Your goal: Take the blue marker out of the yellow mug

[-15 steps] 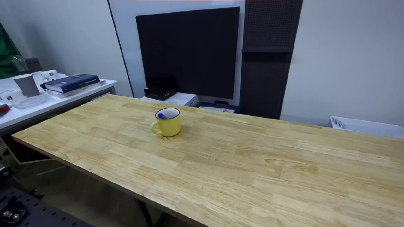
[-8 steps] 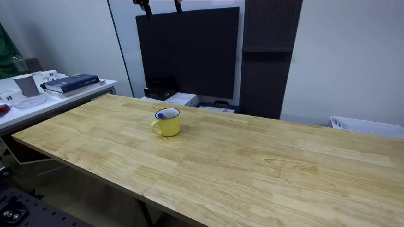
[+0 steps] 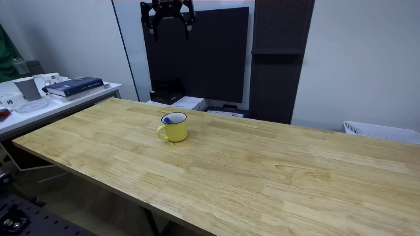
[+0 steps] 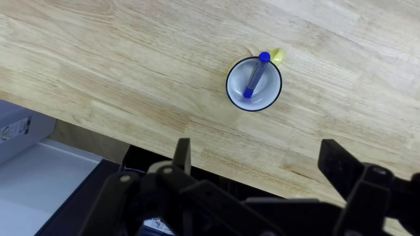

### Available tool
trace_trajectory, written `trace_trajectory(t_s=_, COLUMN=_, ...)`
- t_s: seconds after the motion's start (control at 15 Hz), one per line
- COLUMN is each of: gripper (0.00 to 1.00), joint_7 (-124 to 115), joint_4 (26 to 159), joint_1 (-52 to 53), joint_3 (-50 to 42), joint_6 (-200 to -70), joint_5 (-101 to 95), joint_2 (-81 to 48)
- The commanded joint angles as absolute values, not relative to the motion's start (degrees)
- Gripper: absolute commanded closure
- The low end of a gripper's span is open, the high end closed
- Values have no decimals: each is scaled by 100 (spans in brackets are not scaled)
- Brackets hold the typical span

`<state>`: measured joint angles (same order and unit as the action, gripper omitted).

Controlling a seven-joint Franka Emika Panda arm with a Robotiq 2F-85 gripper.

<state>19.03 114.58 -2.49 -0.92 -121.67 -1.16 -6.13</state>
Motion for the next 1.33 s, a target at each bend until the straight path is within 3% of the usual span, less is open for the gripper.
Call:
trace_trajectory(t_s=0.0, gripper=0, joint_7=1347, joint_4=11491, joint_1=-120, joint_3=-82, joint_6=-12534, joint_5=-800, joint_2=-692)
trace_trajectory(t_s=0.33, gripper=0, joint_7=269, joint_4=11867, joint_1=146, joint_3=-55, joint_6=-13615, joint_5=-1847, joint_2=-1023)
trace_trajectory(t_s=0.67, gripper=0, joint_7=65, joint_4=12317, joint_1=314, joint_3=44, joint_6=-14189, joint_5=-1626, joint_2=-1259)
trace_trajectory(t_s=1.27, gripper=0, joint_7=280, joint_4=12527, joint_1=326, joint_3=111, joint_6=-14212, joint_5=-1273, joint_2=-1451)
